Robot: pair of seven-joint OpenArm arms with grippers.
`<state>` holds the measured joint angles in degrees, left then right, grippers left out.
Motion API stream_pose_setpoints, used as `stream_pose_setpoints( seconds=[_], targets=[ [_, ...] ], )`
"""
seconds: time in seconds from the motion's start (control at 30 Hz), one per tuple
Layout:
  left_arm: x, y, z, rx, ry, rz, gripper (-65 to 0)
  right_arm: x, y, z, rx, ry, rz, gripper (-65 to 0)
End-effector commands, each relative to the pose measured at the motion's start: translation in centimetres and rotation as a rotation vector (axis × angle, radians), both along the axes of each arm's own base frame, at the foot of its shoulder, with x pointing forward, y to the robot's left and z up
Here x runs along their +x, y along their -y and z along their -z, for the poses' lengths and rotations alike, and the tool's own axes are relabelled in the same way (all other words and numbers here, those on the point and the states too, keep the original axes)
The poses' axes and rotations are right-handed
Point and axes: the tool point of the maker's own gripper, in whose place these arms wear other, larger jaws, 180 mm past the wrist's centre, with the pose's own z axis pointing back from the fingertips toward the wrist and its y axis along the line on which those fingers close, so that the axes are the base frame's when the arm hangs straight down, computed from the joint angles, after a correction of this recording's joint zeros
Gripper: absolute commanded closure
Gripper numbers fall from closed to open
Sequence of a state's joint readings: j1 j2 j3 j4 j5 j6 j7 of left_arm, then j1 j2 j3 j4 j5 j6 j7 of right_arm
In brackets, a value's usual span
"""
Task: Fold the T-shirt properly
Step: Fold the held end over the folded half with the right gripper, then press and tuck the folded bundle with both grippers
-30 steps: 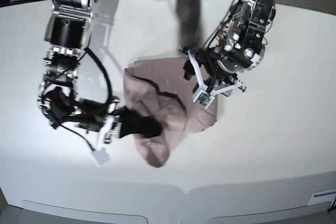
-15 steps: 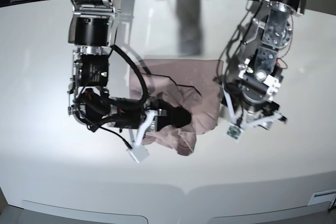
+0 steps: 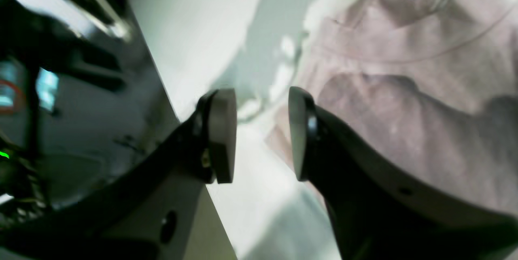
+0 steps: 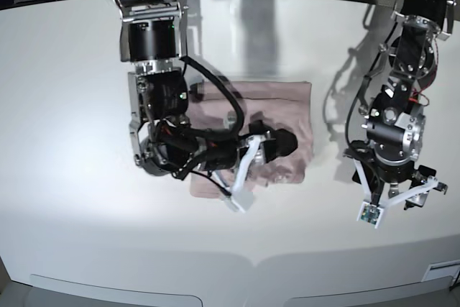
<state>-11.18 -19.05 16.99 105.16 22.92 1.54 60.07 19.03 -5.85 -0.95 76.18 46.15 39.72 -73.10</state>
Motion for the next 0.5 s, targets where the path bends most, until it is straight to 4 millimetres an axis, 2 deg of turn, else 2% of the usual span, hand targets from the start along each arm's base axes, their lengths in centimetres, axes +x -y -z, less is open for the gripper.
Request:
stream_pose_setpoints(
  seconds=[0.0, 0.1, 0.17, 0.23, 0.4, 0.47],
  targets=[
    [0.8, -0.2, -2.0, 0.012, 0.067, 0.001, -35.9, 0.8, -0.9, -2.0, 0.034, 0.056, -0.013, -22.1],
    [0.8, -0.2, -2.0, 0.011, 0.066, 0.0, -35.9, 1.3, -1.6, -2.7, 0.059, 0.087, -0.006, -22.1],
    [0.7, -0.2, -1.9, -0.016, 0.069, -0.014, -35.9, 2.9, -1.4, -4.0, 0.094, 0.143, 0.049, -22.1],
    [0.4, 0.1, -1.1, -0.122, 0.056, -0.054, -35.9, 4.8, -0.8, -5.1, 0.09, 0.207, 0.104, -22.1],
    [-0.3, 3.5, 1.4, -0.371, -0.05, 0.0, -35.9, 10.7, 3.5, -7.0, -0.073, 0.407, 0.279, -22.1],
    [-0.5, 4.6, 1.9, -0.425, -0.074, 0.029, -35.9, 12.3, 5.1, -8.0, -0.093, 0.472, 0.342, -22.1]
  ],
)
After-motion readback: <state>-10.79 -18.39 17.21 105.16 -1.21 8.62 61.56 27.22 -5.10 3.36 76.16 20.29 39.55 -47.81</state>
